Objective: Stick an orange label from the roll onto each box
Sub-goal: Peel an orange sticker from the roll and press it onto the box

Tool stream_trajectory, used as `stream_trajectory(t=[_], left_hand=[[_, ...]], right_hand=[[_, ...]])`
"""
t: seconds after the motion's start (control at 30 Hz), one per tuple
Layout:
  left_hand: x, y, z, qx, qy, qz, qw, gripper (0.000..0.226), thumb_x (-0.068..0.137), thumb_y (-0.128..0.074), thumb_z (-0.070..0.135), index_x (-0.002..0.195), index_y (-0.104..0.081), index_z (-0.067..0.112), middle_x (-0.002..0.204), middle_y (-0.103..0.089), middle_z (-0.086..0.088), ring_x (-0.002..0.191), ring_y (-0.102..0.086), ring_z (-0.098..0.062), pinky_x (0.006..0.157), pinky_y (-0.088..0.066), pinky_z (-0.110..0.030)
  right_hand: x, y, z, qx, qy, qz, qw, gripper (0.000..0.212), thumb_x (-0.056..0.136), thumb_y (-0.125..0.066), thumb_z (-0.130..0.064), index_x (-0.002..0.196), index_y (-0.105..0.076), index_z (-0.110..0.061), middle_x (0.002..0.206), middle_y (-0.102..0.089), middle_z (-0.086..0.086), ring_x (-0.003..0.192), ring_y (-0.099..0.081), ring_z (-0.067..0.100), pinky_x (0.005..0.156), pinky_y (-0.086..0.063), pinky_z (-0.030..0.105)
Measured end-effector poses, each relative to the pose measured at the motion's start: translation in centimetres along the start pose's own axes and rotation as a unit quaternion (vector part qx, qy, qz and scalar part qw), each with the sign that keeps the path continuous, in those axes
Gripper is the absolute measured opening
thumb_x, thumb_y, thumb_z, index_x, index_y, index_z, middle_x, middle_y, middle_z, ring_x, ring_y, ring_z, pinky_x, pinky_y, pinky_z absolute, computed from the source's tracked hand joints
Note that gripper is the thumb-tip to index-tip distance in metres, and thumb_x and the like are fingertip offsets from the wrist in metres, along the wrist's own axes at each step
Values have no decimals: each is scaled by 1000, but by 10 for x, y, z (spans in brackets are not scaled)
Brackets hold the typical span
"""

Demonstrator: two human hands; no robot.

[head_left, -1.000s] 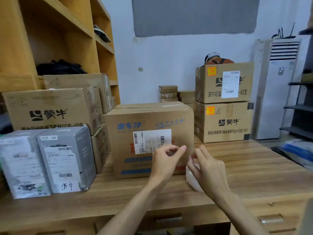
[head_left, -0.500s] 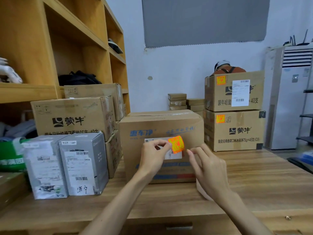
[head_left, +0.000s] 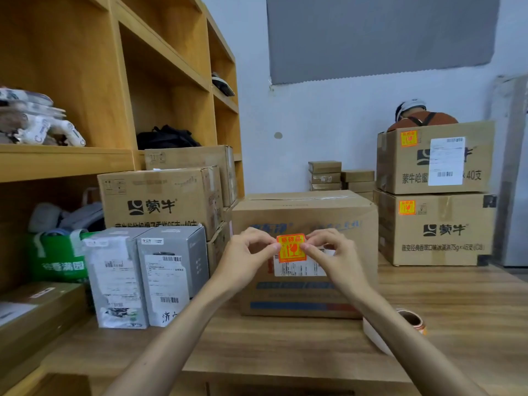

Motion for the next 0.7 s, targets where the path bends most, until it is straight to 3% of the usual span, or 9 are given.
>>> stream_trajectory(t=[0.13, 0.27, 0.4, 0.5, 0.7], left_hand=[[7, 23, -3, 104, -23, 54, 993, 6, 88, -76, 31, 83, -79, 29, 127, -59, 22, 124, -45, 8, 102, -38, -31], [23, 41, -13, 122, -13, 82, 989, 7, 88, -76, 29, 80, -76, 30, 150, -42, 23, 143, -28, -1, 115, -26, -41], [40, 55, -33, 104, 6, 74, 992, 10, 87, -77, 28, 78, -76, 30, 155, -34, 26, 146, -23, 0, 119, -26, -55], [47, 61, -41, 91, 14, 62, 994, 11, 89, -75, 23, 79, -77, 25, 156, -38, 23, 147, -27, -4, 119, -27, -57], [52, 62, -52, 85, 33, 40, 995, 8, 90, -75, 26, 83, -78, 26, 147, -51, 20, 141, -39, -5, 119, -28, -56]], right_hand=[[14, -22, -15, -105, 59, -7, 993, 11, 86, -75, -29, 75, -72, -25, 120, -62, -12, 119, -46, 6, 98, -38, 32], [40, -51, -23, -158, 96, -6, 983, 13, 86, -73, -23, 74, -71, -19, 138, -58, -5, 133, -42, 15, 111, -34, 42], [60, -76, -21, -176, 104, -32, 978, 14, 87, -72, -21, 74, -70, -18, 144, -53, 0, 140, -36, 14, 121, -19, 43], [69, -89, -15, -188, 112, -33, 975, 13, 87, -71, -19, 75, -69, -17, 142, -55, 3, 140, -39, 14, 123, -13, 40], [72, -93, -3, -203, 120, -8, 972, 14, 85, -73, -19, 73, -66, -20, 127, -65, 1, 126, -50, 14, 117, -26, 46]])
Point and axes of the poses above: each hand's wrist, its own x-axis towards the middle knuckle, its own y-axis out of the back of the hand, z = x × y, the point moved 4 cm from there along x, towards the middle knuckle
